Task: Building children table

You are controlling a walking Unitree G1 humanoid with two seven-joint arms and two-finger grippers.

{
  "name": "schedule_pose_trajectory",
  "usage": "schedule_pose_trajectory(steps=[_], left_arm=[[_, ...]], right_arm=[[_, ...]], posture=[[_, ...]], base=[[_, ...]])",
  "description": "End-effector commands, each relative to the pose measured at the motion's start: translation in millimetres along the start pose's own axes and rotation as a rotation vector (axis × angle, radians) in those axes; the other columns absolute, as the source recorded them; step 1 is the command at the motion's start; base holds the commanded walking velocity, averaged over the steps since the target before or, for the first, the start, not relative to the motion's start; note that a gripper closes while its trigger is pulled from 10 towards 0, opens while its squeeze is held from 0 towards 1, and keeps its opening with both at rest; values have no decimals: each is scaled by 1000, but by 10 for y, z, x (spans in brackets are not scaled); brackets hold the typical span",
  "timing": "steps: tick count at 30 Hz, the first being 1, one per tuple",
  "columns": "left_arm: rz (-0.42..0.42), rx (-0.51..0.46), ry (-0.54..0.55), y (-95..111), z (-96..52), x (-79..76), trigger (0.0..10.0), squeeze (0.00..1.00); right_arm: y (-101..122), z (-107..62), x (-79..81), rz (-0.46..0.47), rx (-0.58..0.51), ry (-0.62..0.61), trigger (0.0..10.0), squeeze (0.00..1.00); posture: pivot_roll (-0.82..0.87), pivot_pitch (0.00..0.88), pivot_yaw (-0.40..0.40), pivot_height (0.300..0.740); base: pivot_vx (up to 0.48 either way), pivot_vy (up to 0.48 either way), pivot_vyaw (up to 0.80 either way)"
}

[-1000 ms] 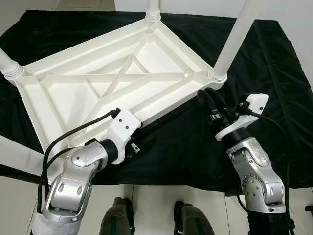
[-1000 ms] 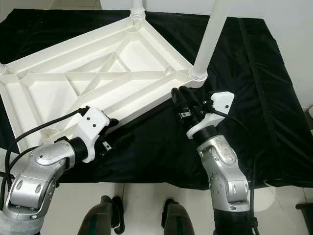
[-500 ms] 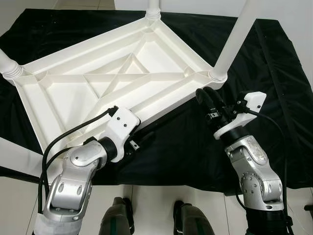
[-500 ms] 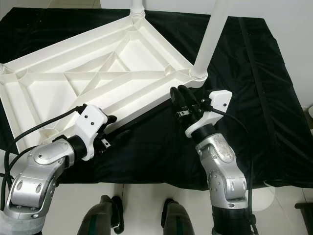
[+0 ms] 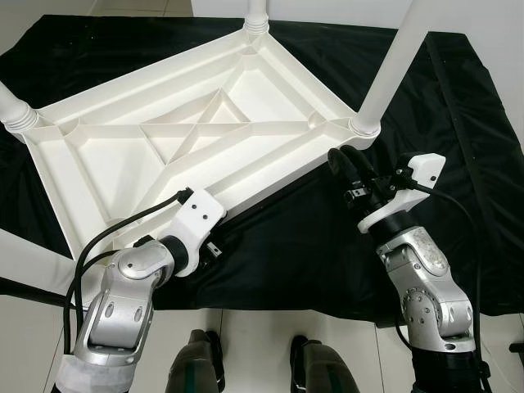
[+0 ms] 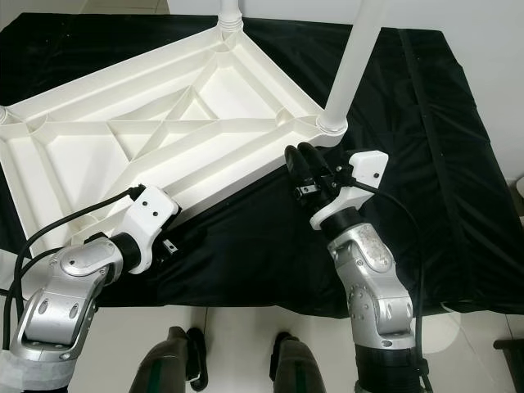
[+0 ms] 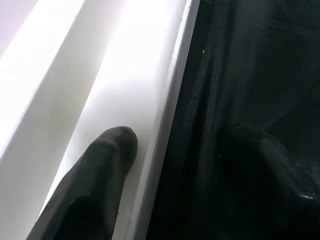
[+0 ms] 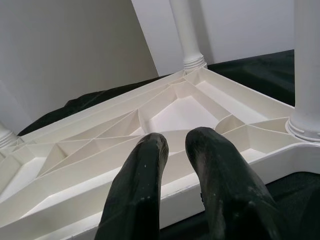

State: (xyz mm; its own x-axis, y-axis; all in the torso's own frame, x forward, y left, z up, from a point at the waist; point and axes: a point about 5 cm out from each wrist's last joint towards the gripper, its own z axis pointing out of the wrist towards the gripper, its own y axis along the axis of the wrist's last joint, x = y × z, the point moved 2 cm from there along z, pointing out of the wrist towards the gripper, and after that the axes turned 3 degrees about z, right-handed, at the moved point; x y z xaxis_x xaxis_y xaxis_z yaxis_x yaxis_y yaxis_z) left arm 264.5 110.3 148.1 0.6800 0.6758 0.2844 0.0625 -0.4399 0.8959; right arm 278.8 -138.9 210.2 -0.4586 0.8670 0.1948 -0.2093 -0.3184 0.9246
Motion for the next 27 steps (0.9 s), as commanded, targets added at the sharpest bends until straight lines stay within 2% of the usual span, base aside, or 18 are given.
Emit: schedule_pose_trajectory(steps=[1,3,4,5,6,7,11,22,23,27], left_arm=[[-16,39,223,-73,-8,157,10000,0],[-18,36,224,-67,-5,158,10000,0],[-14,33,229,-58,-3,162,8824,0],[-24,28,229,-54,3,155,2627,0],[-27,31,234,-58,19,147,0,0],[-27,31,234,-58,19,147,0,0],[-70,11,279,47,204,77,0,0],[-118,1,286,170,434,-49,0,0],[-117,-7,290,265,538,-73,0,0],[-118,-13,301,341,613,-87,0,0]], right_arm=[[15,-4,-1,0,-12,-3,10000,0],[15,-1,-2,-1,-13,-4,10000,0],[14,2,-2,-2,-14,-5,10000,0],[16,4,-1,-1,-15,-4,10000,0],[18,7,1,-1,-16,-4,10000,0],[18,7,1,-1,-16,-4,10000,0],[22,22,8,1,-20,-6,10000,0],[34,35,19,2,-27,-6,10000,0],[39,40,21,2,-30,-7,10000,0],[40,44,22,4,-33,-10,10000,0]], posture=[[-41,207,31,740],[-40,207,31,740],[-40,207,31,740],[-39,208,32,740],[-39,208,32,740],[-39,208,32,740],[-41,210,31,740],[-44,213,33,740],[-42,219,39,740],[-41,221,40,740]], base=[[0,0,0],[0,0,0],[0,0,0],[0,0,0],[0,0,0],[0,0,0],[0,0,0],[0,0,0],[0,0,0],[0,0,0]])
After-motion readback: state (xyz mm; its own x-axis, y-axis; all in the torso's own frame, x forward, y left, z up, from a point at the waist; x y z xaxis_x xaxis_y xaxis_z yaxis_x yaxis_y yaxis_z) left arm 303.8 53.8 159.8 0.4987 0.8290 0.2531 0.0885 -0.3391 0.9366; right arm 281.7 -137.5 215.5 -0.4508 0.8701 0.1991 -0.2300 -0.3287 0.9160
